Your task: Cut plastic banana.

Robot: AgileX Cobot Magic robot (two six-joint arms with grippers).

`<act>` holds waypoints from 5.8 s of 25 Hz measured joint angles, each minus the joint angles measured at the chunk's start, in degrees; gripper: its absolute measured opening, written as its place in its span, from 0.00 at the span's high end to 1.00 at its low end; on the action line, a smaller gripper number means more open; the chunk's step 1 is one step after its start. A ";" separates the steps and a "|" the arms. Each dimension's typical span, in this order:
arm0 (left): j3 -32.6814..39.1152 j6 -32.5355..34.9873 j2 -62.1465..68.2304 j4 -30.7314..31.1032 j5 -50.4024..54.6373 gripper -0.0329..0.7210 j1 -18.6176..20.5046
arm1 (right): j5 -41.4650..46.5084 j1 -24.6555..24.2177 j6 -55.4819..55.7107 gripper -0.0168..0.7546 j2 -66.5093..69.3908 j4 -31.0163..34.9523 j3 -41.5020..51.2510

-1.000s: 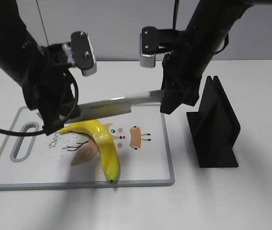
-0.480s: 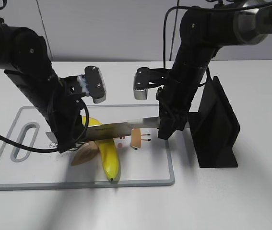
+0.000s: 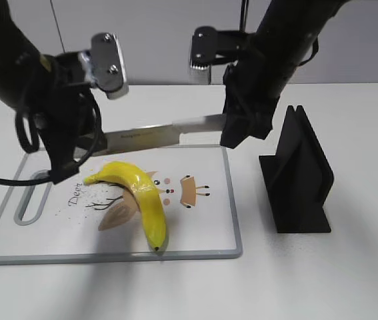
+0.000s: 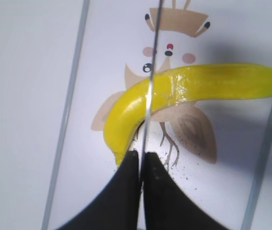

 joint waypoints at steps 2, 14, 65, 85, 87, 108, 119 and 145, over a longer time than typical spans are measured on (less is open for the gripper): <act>0.00 0.00 -3.62 0.00 1.77 0.96 -0.05 | 0.89 0.07 0.00 0.68 -2.65 0.65 0.00; 0.00 0.00 -7.13 -0.43 1.90 0.95 -0.11 | 1.59 0.23 -0.02 0.68 -5.19 1.28 -0.06; 18.04 -51.81 -50.34 8.49 22.24 0.23 31.83 | -5.84 -7.22 80.46 0.73 -24.26 -16.13 18.57; 34.83 -51.81 -91.52 7.22 19.97 0.24 31.83 | -9.05 -7.22 81.56 0.73 -24.45 -14.67 29.16; 34.83 -51.81 -91.52 7.07 19.97 0.24 31.83 | -9.05 -7.22 81.42 0.73 -24.45 -13.88 30.34; 35.34 -51.81 -91.52 5.66 20.38 0.24 31.83 | -5.61 -7.31 69.62 0.17 -39.69 -8.54 40.11; 35.34 -51.81 -91.52 4.24 20.38 0.24 31.83 | -7.77 -7.31 62.31 0.22 -70.59 -12.51 56.62; 35.38 -51.81 -91.52 4.29 20.39 0.32 31.83 | -0.57 -8.88 60.58 0.22 -110.47 -14.78 60.49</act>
